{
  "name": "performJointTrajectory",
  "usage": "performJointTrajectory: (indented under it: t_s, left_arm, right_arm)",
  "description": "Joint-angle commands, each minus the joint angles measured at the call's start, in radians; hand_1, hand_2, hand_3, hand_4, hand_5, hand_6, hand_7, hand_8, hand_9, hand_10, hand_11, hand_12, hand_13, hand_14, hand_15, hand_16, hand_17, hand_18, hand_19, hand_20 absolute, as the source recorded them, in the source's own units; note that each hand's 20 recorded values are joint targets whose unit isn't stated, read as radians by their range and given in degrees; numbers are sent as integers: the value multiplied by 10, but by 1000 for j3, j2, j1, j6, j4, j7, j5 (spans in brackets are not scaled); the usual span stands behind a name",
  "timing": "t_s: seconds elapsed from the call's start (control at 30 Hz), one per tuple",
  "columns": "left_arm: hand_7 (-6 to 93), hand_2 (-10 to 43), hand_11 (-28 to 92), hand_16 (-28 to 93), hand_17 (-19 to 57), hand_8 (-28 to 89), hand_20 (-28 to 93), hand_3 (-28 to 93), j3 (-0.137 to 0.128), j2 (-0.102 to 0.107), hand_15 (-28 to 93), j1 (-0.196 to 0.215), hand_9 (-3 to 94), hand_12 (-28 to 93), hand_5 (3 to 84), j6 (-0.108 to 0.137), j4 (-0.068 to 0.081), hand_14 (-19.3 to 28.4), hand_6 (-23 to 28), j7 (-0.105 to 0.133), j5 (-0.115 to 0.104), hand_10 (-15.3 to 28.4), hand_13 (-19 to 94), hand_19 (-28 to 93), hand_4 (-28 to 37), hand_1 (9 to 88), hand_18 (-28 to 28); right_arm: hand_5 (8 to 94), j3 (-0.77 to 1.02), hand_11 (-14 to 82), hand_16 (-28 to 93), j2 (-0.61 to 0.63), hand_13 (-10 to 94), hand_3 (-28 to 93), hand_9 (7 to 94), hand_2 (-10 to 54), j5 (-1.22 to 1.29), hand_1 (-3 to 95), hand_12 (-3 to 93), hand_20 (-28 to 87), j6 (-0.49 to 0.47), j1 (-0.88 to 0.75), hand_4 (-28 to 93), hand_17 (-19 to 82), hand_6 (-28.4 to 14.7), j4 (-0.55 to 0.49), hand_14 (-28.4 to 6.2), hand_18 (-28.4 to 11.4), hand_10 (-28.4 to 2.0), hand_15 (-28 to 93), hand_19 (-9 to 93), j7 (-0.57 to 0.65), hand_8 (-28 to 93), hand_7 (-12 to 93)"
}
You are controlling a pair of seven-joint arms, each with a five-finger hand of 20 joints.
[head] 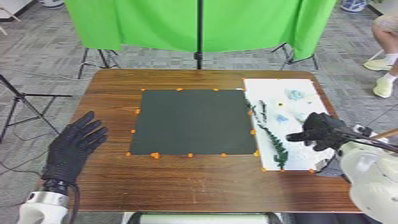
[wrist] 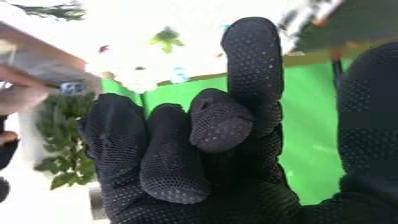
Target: Arrange flowers
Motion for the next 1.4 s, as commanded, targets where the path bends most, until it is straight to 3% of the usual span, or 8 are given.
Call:
performJointTrajectory:
  t_s: [0.03,0.3,0.37,1.2,1.4]
  left_arm:
    - [198,-20,241,8,-83,-90,97,682,3,-3,388,17,276,173,312,-3,7,140,36,8,-8,119,236,505,-271,230,210]
    - [197,-18,240,10,-83,-89,99,681,5,-5,387,17,277,176,312,0,5,141,37,3,-11,120,236,503,-273,231,211]
    - [197,-17,241,10,-82,-89,100,681,6,-4,387,15,277,176,312,-4,6,141,36,4,-20,120,236,503,-274,231,211]
    - [195,-13,241,10,-83,-89,102,681,4,6,387,21,279,176,311,-4,3,142,36,2,-17,121,237,502,-276,231,211]
    - [195,-12,241,11,-83,-89,102,680,7,8,386,19,278,176,312,-4,5,141,37,2,-18,121,237,502,-276,231,211]
  right_arm:
    - [768,-120,635,451,50,742,637,805,-91,36,200,453,704,-33,80,-283,427,-2,106,-128,-226,-123,875,932,13,-133,560]
    - [728,-186,608,420,57,699,638,765,-69,34,194,438,602,-44,135,-283,378,-12,147,-139,-221,-135,835,932,26,-140,538]
    - [722,-190,607,418,56,695,637,758,-63,33,190,437,594,-47,139,-283,374,-14,147,-141,-220,-135,832,932,30,-141,536]
    - [701,-360,601,393,52,677,693,725,-56,11,188,423,538,-156,266,-283,355,-20,186,-144,-217,-139,822,932,24,-146,518]
    - [696,-374,600,393,47,673,701,717,-60,-7,189,423,530,-262,279,-283,351,-19,182,-142,-217,-139,819,932,29,-149,517]
